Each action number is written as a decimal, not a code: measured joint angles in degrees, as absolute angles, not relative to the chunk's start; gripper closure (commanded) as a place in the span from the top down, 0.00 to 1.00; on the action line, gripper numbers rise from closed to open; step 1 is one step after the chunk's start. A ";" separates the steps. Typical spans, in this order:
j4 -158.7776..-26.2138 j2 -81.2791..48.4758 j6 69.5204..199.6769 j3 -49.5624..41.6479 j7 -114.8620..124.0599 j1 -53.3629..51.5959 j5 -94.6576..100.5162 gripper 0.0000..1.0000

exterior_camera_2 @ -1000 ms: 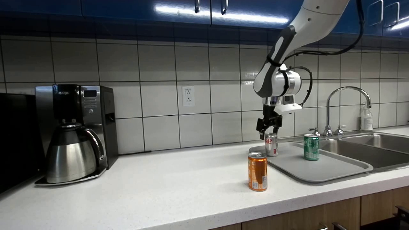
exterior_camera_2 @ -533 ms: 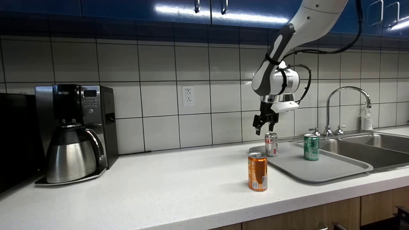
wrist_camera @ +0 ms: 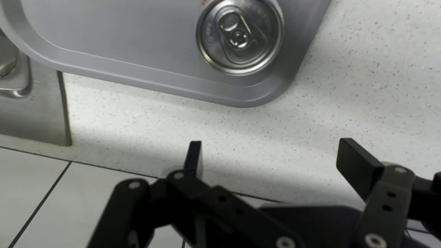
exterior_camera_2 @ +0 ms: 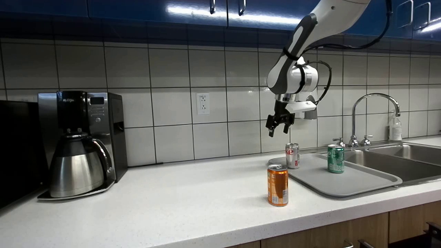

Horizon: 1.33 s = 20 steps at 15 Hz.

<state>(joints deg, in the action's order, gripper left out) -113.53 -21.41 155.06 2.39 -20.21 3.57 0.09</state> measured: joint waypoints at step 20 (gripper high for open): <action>-118.94 -11.27 147.09 1.60 -2.76 -4.92 7.98 1.00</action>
<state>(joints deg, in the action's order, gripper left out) -118.94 -11.27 147.09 1.60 -2.76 -4.92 7.98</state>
